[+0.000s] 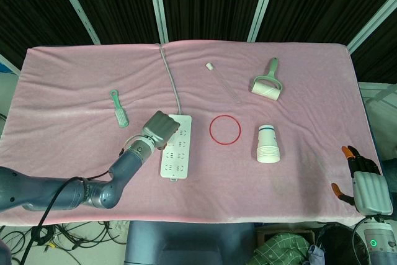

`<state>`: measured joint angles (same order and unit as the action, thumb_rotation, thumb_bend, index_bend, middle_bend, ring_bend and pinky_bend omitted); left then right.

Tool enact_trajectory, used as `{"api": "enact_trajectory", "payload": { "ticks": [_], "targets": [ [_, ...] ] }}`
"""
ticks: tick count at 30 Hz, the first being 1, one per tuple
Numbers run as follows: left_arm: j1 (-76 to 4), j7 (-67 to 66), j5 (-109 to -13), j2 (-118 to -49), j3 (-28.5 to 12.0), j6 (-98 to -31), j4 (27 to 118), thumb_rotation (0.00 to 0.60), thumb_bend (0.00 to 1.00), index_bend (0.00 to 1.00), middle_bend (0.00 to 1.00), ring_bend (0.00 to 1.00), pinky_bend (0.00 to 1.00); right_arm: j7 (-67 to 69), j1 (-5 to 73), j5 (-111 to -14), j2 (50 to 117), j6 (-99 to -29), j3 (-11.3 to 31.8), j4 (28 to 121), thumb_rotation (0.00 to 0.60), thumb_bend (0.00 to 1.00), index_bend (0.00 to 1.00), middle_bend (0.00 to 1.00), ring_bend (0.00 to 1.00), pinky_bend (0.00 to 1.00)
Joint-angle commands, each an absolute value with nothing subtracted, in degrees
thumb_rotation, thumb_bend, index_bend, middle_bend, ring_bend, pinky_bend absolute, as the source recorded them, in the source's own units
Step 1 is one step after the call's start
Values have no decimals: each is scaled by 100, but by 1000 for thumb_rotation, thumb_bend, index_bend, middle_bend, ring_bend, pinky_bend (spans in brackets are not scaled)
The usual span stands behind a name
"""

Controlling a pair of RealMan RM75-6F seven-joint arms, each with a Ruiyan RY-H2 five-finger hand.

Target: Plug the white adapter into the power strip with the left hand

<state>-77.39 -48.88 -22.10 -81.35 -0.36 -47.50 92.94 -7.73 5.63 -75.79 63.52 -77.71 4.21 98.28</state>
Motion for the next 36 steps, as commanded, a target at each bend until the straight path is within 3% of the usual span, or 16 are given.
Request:
{"api": "enact_trajectory", "payload": {
  "ticks": [1,36],
  "targets": [
    [-7747,-4882,-2209,-8135,-17,-4751,9294,600,350,555,597,394,492,-777,563,-7582,6353,-7776,421,9827,600,194,98,67,165,163],
    [-7835,-4766,-2248,-8267,86,-4690,9126,600,352,556,597,394,492,-798,567,-7579,6352,-7782,416,9833,600,194,98,67,165,164]
  ]
}}
